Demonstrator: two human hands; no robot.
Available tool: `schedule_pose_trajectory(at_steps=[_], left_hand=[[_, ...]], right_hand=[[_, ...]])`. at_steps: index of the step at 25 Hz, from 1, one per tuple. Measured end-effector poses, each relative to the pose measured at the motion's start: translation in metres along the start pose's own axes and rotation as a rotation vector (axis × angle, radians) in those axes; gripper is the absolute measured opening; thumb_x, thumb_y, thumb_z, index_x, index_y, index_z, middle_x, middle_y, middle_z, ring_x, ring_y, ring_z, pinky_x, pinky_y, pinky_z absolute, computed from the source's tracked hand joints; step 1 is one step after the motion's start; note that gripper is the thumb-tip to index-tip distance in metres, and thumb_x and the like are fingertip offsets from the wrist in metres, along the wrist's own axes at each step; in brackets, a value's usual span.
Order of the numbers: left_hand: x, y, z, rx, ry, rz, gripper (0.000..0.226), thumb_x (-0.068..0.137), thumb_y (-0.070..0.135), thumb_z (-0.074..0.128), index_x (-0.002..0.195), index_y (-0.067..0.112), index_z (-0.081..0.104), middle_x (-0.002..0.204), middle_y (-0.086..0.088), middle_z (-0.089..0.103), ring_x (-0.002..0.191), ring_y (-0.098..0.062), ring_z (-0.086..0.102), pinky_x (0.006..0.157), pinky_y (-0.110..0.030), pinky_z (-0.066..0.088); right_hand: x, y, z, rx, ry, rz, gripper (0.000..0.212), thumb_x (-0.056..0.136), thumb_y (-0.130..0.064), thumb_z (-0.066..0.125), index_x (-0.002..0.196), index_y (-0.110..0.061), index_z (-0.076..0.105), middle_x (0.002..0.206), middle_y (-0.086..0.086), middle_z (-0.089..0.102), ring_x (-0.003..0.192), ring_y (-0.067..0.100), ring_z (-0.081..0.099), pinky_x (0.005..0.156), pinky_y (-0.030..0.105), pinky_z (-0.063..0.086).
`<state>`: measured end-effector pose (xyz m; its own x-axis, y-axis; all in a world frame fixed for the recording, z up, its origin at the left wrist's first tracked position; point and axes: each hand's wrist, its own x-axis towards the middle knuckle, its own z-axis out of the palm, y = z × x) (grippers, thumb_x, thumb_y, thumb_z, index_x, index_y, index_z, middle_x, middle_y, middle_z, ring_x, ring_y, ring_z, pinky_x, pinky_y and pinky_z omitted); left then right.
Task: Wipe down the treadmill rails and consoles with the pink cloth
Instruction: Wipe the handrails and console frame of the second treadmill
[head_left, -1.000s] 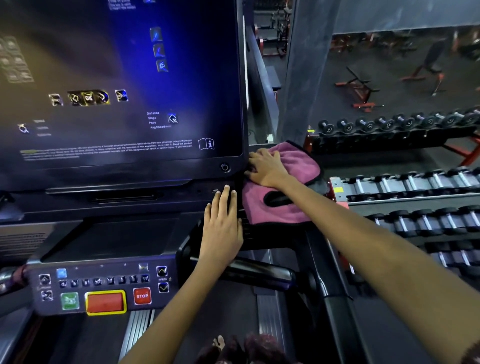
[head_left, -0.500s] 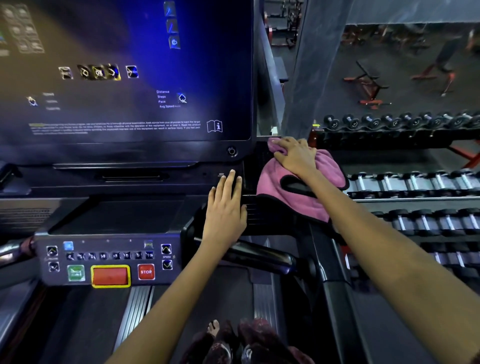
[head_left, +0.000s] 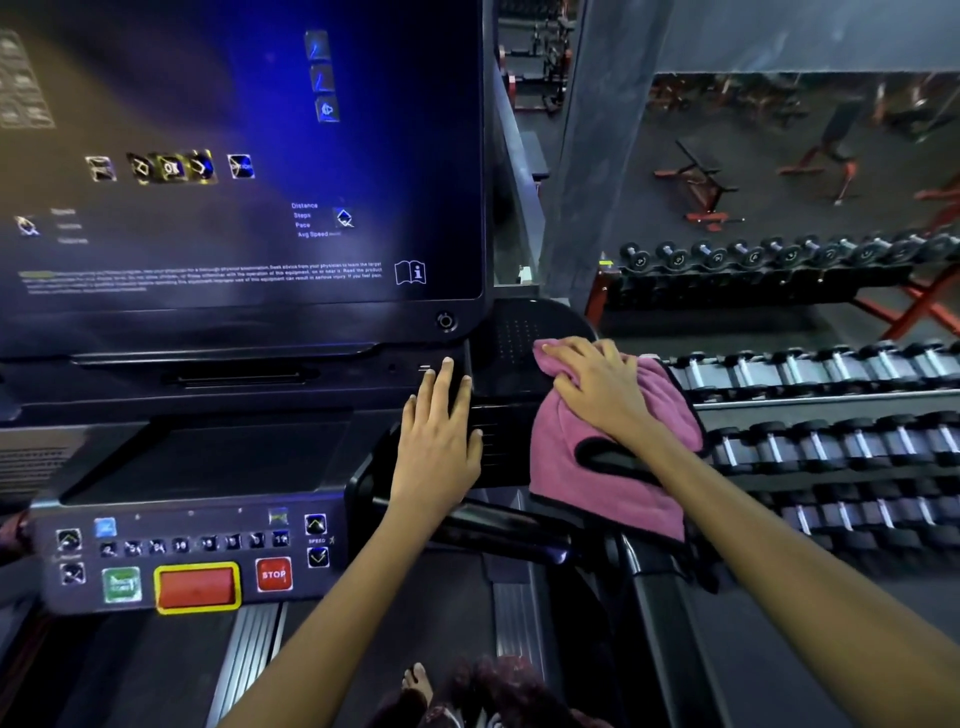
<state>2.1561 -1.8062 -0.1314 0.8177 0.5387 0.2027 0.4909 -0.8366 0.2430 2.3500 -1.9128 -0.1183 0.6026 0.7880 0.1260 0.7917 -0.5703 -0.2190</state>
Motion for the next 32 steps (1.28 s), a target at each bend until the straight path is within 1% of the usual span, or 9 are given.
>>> schedule_pose_trajectory(at_steps=[2,4,11,17,23,26,28,30,32], left_hand=[[0.0,0.0,0.001,0.005,0.021,0.0,0.057,0.083,0.022,0.061,0.135,0.004,0.044,0.151,-0.017,0.027,0.138,-0.036,0.029,0.107,-0.05,0.034],[0.001,0.001,0.0,-0.018,0.015,-0.015,0.049,0.082,0.019,0.06,0.127,0.003,0.049,0.15,-0.016,0.028,0.138,-0.035,0.028,0.107,-0.05,0.035],[0.0,0.003,-0.001,-0.122,0.051,-0.033,0.026,0.087,0.014,0.052,0.111,0.005,0.049,0.153,-0.011,0.024,0.142,-0.028,0.02,0.111,-0.044,0.03],[-0.001,0.002,-0.001,-0.127,0.088,-0.036,0.024,0.088,0.01,0.049,0.111,0.004,0.05,0.15,-0.013,0.028,0.14,-0.028,0.027,0.107,-0.044,0.035],[0.0,0.004,-0.002,-0.146,0.068,-0.032,0.031,0.075,-0.005,0.045,0.105,0.0,0.049,0.148,-0.02,0.028,0.139,-0.034,0.024,0.109,-0.048,0.03],[-0.011,0.002,-0.002,-0.105,0.111,-0.008,0.029,0.069,-0.002,0.046,0.098,0.0,0.051,0.141,-0.025,0.037,0.132,-0.037,0.038,0.102,-0.052,0.038],[-0.026,0.0,0.0,-0.063,0.166,0.01,0.029,0.069,0.008,0.04,0.094,0.002,0.053,0.135,-0.024,0.046,0.121,-0.037,0.05,0.095,-0.049,0.046],[-0.045,-0.001,0.003,-0.038,0.201,0.004,0.03,0.074,0.016,0.038,0.094,0.004,0.057,0.13,-0.019,0.053,0.115,-0.033,0.056,0.092,-0.044,0.048],[-0.066,-0.001,0.007,-0.01,0.221,0.015,0.029,0.083,0.024,0.039,0.097,0.008,0.059,0.127,-0.013,0.057,0.115,-0.028,0.057,0.096,-0.041,0.043]], right_hand=[[0.022,0.004,0.002,0.043,0.004,0.056,0.04,0.091,-0.03,0.043,0.131,-0.033,0.049,0.133,-0.01,0.047,0.117,0.023,0.04,0.097,0.047,0.033],[0.047,0.007,0.001,0.071,-0.013,0.096,0.04,0.092,-0.028,0.046,0.132,-0.032,0.049,0.134,-0.006,0.047,0.12,0.025,0.039,0.098,0.049,0.032],[0.069,0.007,-0.002,0.032,-0.029,-0.031,0.041,0.092,-0.025,0.047,0.132,-0.029,0.052,0.13,0.0,0.052,0.111,0.027,0.047,0.095,0.039,0.034],[0.008,0.009,0.0,0.021,-0.017,-0.19,0.069,0.073,-0.048,0.016,0.13,-0.033,0.053,0.126,-0.005,0.055,0.104,0.023,0.047,0.089,0.038,0.032],[0.033,-0.029,0.0,-0.114,-0.021,0.016,0.043,0.091,-0.03,0.041,0.133,-0.024,0.048,0.13,0.003,0.05,0.115,0.027,0.039,0.098,0.046,0.03],[0.024,-0.061,0.012,-0.146,-0.042,-0.136,0.05,0.088,-0.035,0.03,0.133,-0.022,0.048,0.13,0.005,0.053,0.114,0.027,0.042,0.095,0.045,0.029],[0.002,-0.069,0.018,-0.115,0.005,-0.264,0.061,0.079,-0.039,0.024,0.127,-0.02,0.056,0.121,0.004,0.06,0.104,0.028,0.05,0.088,0.045,0.035],[-0.011,-0.062,0.019,-0.148,0.067,-0.362,0.057,0.074,-0.037,0.032,0.119,-0.019,0.063,0.113,0.003,0.065,0.093,0.028,0.056,0.081,0.046,0.042],[-0.017,-0.046,0.019,-0.246,0.124,-0.515,0.053,0.072,-0.036,0.039,0.115,-0.023,0.065,0.113,0.0,0.065,0.089,0.027,0.056,0.073,0.043,0.046]])
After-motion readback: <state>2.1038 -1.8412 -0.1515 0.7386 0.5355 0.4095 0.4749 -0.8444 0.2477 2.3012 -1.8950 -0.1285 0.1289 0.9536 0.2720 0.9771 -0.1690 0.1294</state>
